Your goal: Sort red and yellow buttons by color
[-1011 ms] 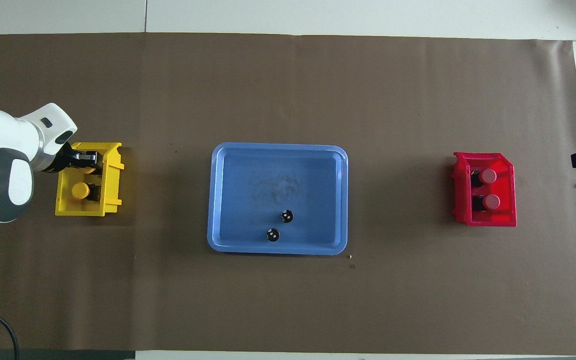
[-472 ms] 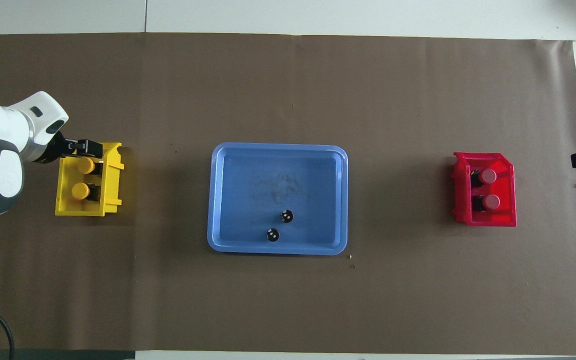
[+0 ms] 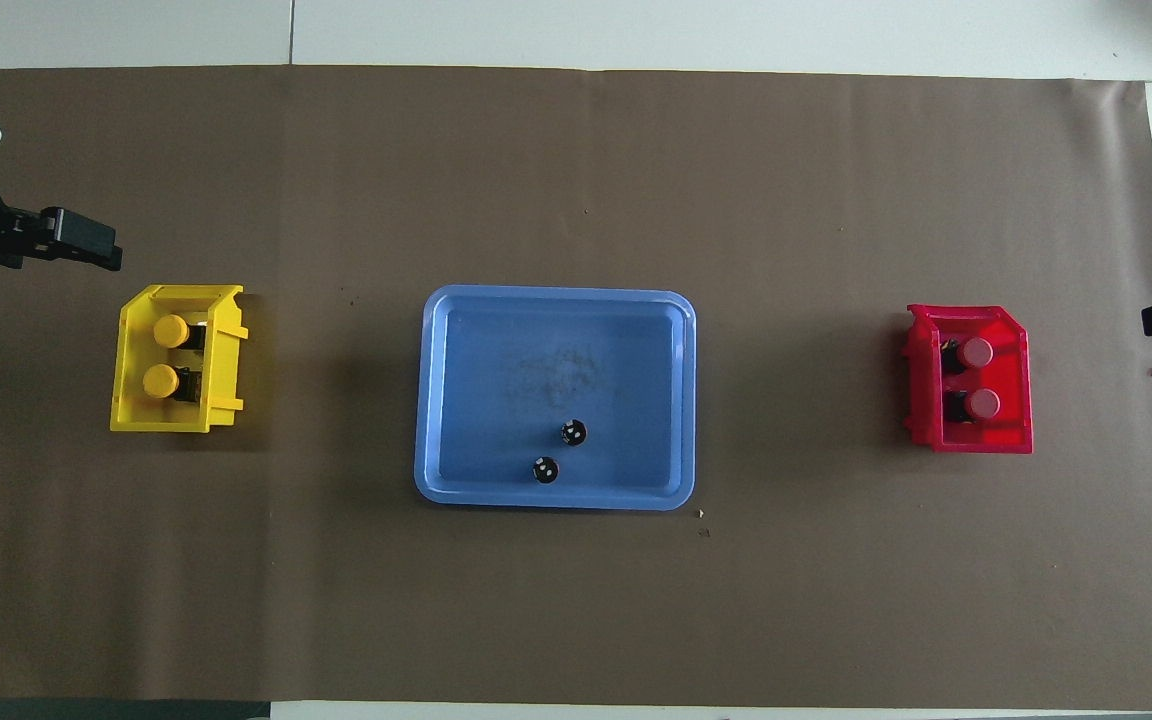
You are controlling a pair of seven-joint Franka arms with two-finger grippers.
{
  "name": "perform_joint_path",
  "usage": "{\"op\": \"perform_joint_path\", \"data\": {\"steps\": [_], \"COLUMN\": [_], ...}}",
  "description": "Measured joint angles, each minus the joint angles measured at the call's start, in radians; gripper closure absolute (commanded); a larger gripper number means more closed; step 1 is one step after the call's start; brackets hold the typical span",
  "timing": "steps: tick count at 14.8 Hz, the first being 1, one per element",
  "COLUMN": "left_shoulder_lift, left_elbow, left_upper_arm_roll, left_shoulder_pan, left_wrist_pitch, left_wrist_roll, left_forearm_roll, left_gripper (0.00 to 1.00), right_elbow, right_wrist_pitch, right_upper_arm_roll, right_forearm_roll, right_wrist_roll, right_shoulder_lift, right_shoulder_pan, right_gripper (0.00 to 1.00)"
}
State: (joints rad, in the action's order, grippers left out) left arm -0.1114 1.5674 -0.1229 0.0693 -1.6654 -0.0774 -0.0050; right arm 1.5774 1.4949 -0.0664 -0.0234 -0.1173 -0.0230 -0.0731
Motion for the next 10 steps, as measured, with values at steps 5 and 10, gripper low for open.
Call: {"op": "perform_joint_path", "data": {"steps": [5, 10], "left_shoulder_lift": [0.025, 0.054], "left_elbow": [-0.135, -0.153], "left_upper_arm_roll": [-0.009, -0.02], "left_shoulder_pan": [-0.015, -0.045], "left_wrist_pitch": [0.262, 0.283], "left_wrist_roll": [0.019, 0.031], "left_forearm_roll": [0.0, 0.0], "left_gripper": [0.0, 0.0], "right_elbow": [0.0, 0.0], "right_wrist_pitch": [0.0, 0.0], "right_upper_arm_roll": [0.0, 0.0], "right_forearm_roll": [0.0, 0.0], "right_wrist_roll": [0.0, 0.0], "right_shoulder_lift": [0.0, 0.0], "right_shoulder_pan": [0.0, 0.0], "right_gripper": [0.0, 0.0]}}
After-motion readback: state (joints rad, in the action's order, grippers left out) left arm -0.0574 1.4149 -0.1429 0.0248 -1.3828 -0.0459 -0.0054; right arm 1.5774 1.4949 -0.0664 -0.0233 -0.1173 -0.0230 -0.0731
